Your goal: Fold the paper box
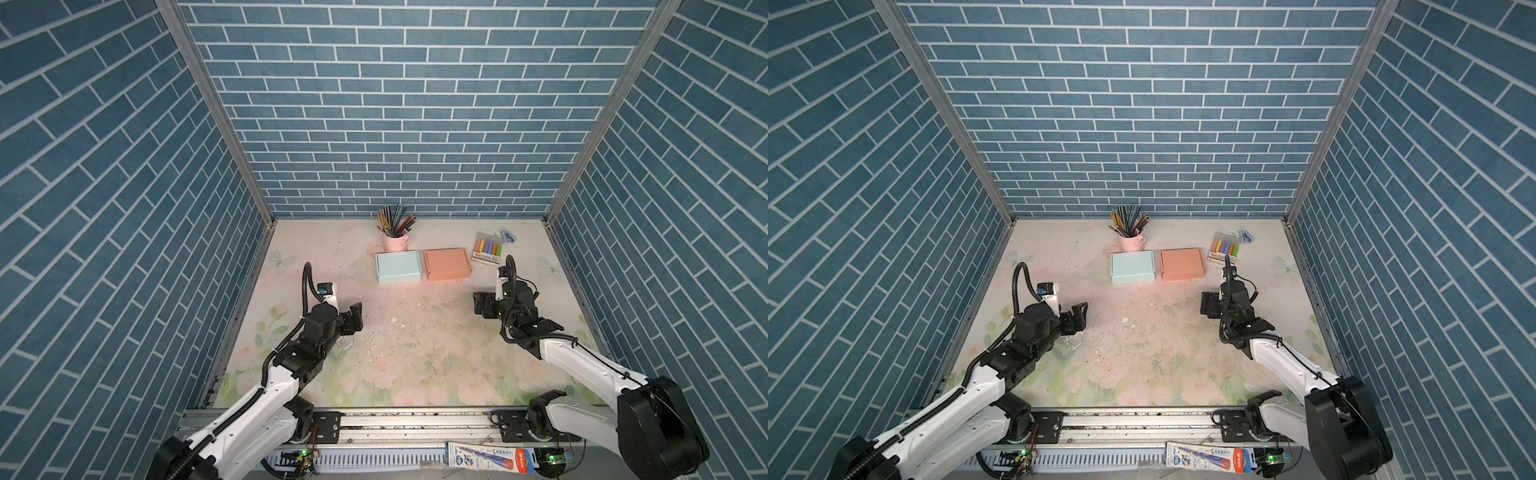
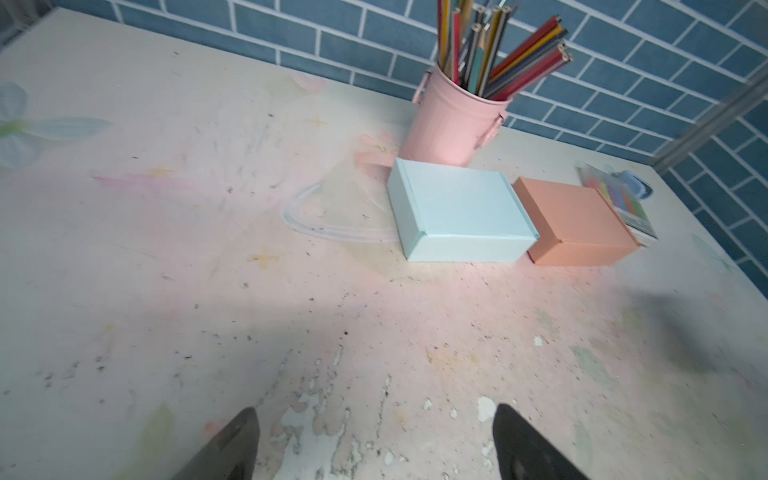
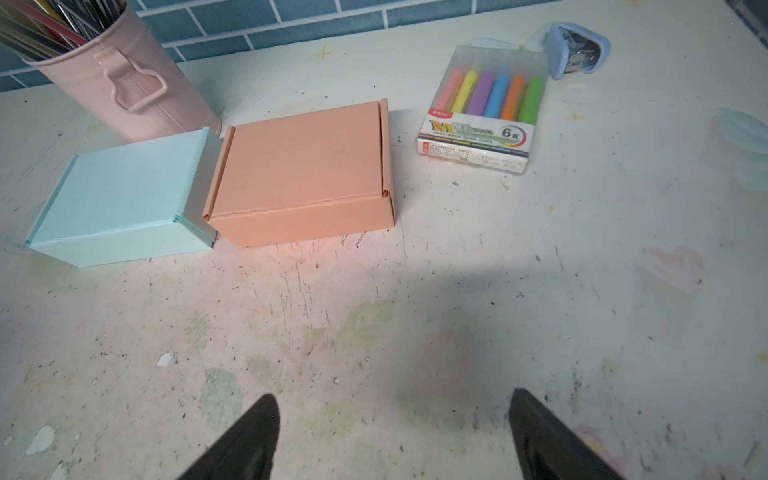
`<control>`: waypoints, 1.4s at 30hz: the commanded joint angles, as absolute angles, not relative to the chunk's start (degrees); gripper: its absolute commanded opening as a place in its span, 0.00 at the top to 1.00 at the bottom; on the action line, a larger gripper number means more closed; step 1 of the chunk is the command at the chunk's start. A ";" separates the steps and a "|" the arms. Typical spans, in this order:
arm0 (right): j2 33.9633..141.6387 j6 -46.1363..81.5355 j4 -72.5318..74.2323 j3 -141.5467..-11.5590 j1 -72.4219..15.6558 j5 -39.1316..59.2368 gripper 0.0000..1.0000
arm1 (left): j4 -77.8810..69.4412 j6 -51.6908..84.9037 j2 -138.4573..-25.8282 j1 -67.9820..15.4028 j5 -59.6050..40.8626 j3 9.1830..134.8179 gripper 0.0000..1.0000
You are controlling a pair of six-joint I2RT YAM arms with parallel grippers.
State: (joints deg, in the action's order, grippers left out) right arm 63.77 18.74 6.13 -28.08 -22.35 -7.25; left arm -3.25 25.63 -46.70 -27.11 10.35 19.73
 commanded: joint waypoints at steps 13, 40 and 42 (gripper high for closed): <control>50.51 15.20 13.80 -20.50 -16.56 -21.01 0.02 | -8.93 20.59 -49.88 -21.30 27.80 24.68 0.12; 67.11 1.85 55.68 -10.95 -5.06 -14.00 0.02 | -51.47 1.32 -66.16 -8.53 22.03 14.33 0.12; 68.83 1.92 57.60 -10.99 -4.63 -13.59 0.02 | -53.67 1.36 -68.45 -8.10 21.46 14.20 0.12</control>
State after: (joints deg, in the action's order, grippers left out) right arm 67.13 4.60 50.37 -10.74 -5.26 -14.50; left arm -46.70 2.13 -66.43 -8.91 23.83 14.74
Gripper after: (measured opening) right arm 0.982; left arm 0.884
